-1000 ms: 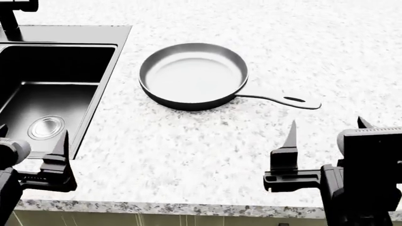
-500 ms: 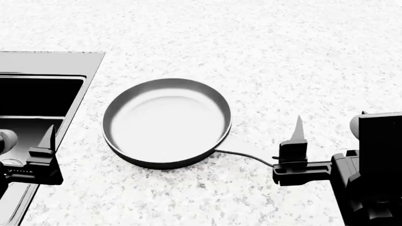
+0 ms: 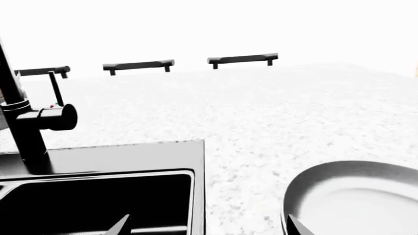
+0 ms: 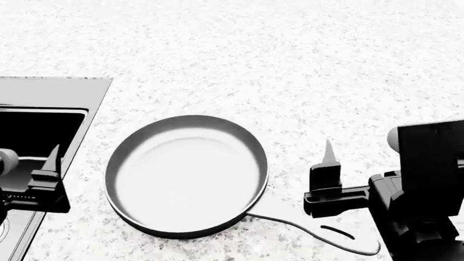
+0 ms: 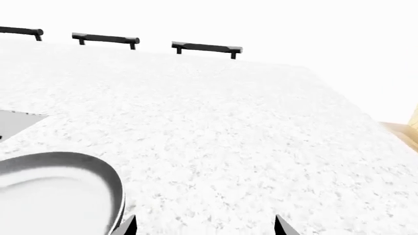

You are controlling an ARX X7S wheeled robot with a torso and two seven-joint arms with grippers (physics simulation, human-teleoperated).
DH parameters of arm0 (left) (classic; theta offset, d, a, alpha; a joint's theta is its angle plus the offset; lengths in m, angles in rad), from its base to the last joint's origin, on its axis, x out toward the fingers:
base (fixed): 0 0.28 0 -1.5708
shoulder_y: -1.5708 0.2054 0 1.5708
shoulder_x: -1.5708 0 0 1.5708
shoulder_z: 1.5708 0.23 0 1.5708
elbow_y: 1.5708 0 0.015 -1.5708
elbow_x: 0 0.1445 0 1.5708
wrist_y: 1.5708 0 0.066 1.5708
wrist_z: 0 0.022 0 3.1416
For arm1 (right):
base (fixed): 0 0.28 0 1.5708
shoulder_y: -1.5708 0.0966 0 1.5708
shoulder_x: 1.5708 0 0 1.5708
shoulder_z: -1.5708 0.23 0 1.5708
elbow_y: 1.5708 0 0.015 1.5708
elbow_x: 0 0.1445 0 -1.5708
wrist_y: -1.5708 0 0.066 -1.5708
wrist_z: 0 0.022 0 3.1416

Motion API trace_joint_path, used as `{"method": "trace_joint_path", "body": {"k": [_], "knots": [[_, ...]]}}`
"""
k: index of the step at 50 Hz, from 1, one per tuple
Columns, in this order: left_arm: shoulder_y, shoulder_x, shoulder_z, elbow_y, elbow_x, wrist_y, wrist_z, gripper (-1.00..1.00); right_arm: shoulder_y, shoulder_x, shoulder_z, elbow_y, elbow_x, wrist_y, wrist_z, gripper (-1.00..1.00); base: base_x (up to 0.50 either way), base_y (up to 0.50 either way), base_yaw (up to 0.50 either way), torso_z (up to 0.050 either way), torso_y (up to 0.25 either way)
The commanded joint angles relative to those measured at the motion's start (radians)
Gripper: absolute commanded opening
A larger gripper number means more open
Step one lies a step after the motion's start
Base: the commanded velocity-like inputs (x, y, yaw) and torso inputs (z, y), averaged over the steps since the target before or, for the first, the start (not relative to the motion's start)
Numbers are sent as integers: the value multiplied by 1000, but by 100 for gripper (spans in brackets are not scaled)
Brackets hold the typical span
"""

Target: Pick the pan and sponge and place them into the sink. Then turn on the water.

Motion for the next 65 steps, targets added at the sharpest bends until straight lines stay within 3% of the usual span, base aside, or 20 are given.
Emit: {"method": "trace_joint_path", "body": {"k": [1, 6, 13, 16, 26, 49, 65], "knots": [[6, -8, -5, -10, -3, 9, 6, 100, 134, 18, -41, 43, 143, 202, -67, 100, 0, 0, 0, 0, 0], [4, -5, -2, -18, -3, 14, 8, 100, 251, 60, -122, 112, 256, 370, -178, 100, 0, 0, 0, 0, 0], [8, -4, 0, -15, -5, 9, 2, 100, 404, 108, -299, 211, 290, 439, -319, 100, 0, 0, 0, 0, 0], [9, -6, 1, -22, -3, 15, 6, 100, 465, 120, -363, 259, 292, 441, -374, 100, 0, 0, 0, 0, 0], [17, -8, -2, -26, -10, 20, 9, 100, 695, 128, -781, 478, 128, 321, -653, 100, 0, 0, 0, 0, 0], [39, -13, -8, -34, -13, 33, 7, 100, 784, 27, -1035, 744, -27, 153, -831, 100, 0, 0, 0, 0, 0], [82, -53, -49, -61, -25, 77, 48, 100, 741, -33, -1088, 879, -73, 34, -876, 100, 0, 0, 0, 0, 0]]}}
